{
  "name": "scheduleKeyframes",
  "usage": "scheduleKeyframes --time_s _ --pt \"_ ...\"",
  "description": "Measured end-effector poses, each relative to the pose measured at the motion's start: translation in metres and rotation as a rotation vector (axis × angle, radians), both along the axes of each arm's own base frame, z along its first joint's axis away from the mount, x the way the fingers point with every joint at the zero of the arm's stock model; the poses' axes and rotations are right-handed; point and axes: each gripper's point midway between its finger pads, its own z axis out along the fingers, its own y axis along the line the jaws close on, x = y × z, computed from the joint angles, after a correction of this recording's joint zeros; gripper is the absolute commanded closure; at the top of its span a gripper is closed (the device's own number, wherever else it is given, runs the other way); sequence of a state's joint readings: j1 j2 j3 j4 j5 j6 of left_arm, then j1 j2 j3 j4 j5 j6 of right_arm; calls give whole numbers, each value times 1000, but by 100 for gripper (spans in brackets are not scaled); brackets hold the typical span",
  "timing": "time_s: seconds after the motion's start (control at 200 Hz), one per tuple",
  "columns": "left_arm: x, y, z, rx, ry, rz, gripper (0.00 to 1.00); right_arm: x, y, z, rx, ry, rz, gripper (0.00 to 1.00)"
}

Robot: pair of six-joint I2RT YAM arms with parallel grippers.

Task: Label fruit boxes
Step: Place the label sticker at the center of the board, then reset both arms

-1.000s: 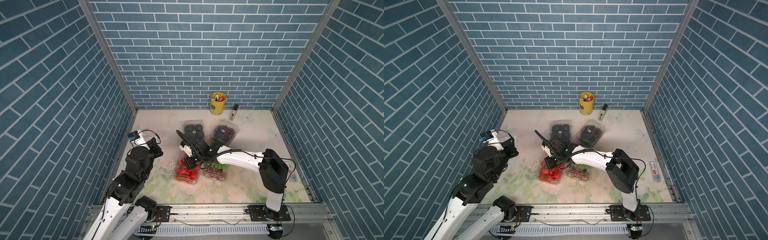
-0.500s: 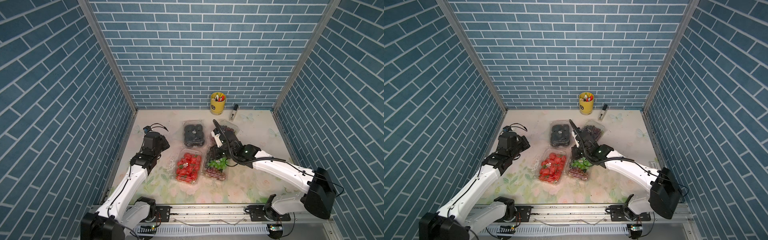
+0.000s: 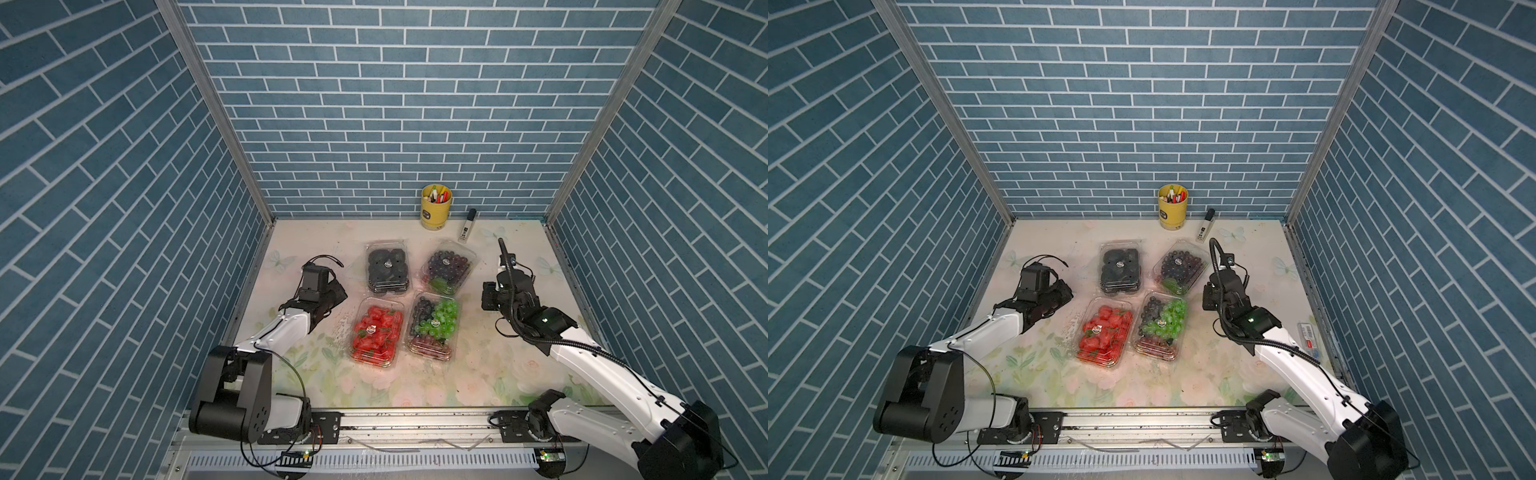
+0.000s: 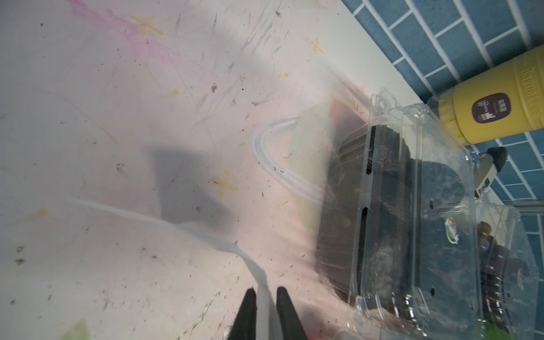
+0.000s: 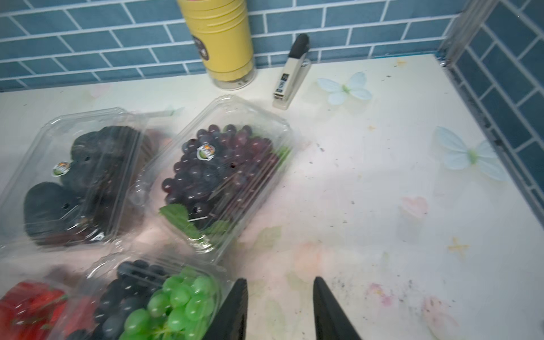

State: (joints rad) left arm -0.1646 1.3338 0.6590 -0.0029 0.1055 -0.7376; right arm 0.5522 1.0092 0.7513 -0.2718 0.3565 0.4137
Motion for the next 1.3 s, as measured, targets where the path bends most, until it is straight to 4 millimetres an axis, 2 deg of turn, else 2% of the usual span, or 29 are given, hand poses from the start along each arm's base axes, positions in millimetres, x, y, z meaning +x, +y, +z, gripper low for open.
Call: scheduleKeyframes --time_s 0.15,0.21,0.25,0.29,0.41,0.51,0.545,0.565,0.58,0.68,0.795,0.895,1.085,1.235,1.3 --pt "-18 6 11 -8 -41 22 82 4 -18 9 14 -40 -59 56" --pt "-31 10 8 -2 -36 34 76 4 -21 11 18 -48 -69 53" --pt "-39 13 5 1 -29 46 72 5 -22 12 20 -51 -74 48" --pt "-48 16 2 8 -18 56 64 5 -24 12 22 -53 -82 44" --pt "-68 27 0 36 7 89 21 2 -33 10 16 -61 -116 30" --pt "-76 38 10 77 7 130 1 -2 -51 8 -7 -92 -183 19" --pt "-78 44 15 97 9 154 0 -4 -58 7 -16 -112 -214 16" --pt "-78 46 18 109 9 163 0 -5 -63 7 -23 -125 -231 4" --pt "-78 49 21 118 7 173 0 -5 -66 7 -26 -135 -243 2" --pt "-74 66 44 190 -2 248 0 -8 -88 1 -64 -183 -327 1" --pt "-60 89 72 315 -24 339 0 -4 -108 -6 -141 -212 -399 1" --pt "-46 106 81 446 -39 382 0 5 -122 -12 -237 -219 -440 1" --pt "-26 129 57 742 -49 357 0 29 -159 -39 -353 -167 -544 1" --pt "-21 136 10 896 -32 285 0 49 -171 -72 -396 -139 -545 1" --pt "-20 134 -3 924 -33 243 0 53 -172 -86 -387 -142 -529 1"
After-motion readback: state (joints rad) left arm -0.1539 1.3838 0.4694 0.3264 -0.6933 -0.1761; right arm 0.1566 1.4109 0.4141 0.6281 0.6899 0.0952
